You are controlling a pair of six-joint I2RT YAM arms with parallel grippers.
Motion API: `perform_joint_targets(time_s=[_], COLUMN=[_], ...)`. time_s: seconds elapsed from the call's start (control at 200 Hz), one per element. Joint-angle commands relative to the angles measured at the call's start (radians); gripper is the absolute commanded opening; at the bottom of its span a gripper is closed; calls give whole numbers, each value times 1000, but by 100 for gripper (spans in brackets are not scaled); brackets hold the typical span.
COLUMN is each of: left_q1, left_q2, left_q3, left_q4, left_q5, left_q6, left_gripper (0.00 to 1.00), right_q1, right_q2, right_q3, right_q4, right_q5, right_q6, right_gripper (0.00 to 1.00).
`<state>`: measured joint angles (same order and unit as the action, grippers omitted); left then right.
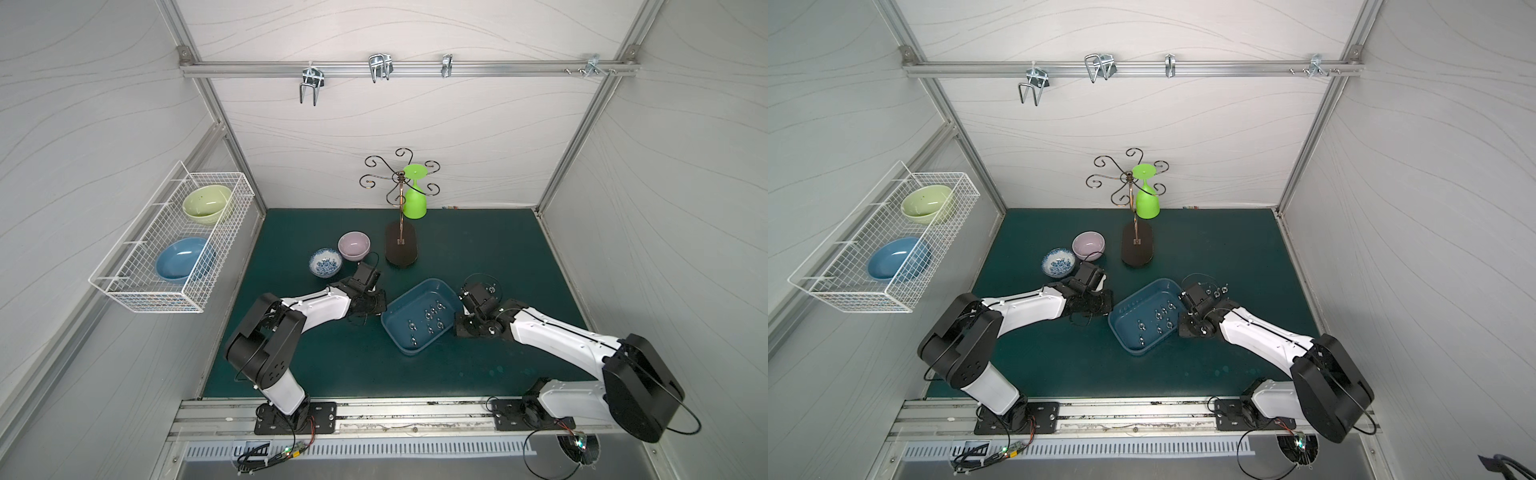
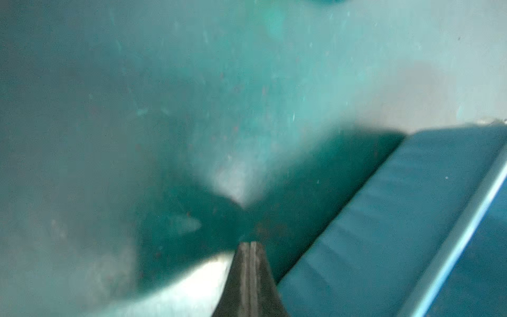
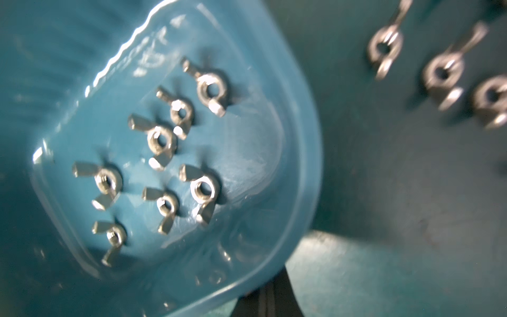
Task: Take out the wing nut from the storage box
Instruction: Adjust the storage box at the center of the board.
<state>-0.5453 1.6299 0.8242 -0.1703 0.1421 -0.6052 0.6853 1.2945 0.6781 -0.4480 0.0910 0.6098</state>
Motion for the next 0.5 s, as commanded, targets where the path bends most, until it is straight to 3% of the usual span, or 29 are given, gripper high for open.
perform_joint_targets(time_s=[0.0, 0.495], left_q1=[-30, -103], left_q2=[-16, -135], left_q3=[-19, -150], left_q4=[57, 38], left_q5=[14, -58], left_q6=[-8, -42], left_gripper=[0, 0], right_q1=[-41, -62], right_q2=[19, 188], right_q3=[29, 141], right_q4=[31, 80], right_q5=[-20, -55], right_q6=[-46, -95], right_gripper=[0, 0])
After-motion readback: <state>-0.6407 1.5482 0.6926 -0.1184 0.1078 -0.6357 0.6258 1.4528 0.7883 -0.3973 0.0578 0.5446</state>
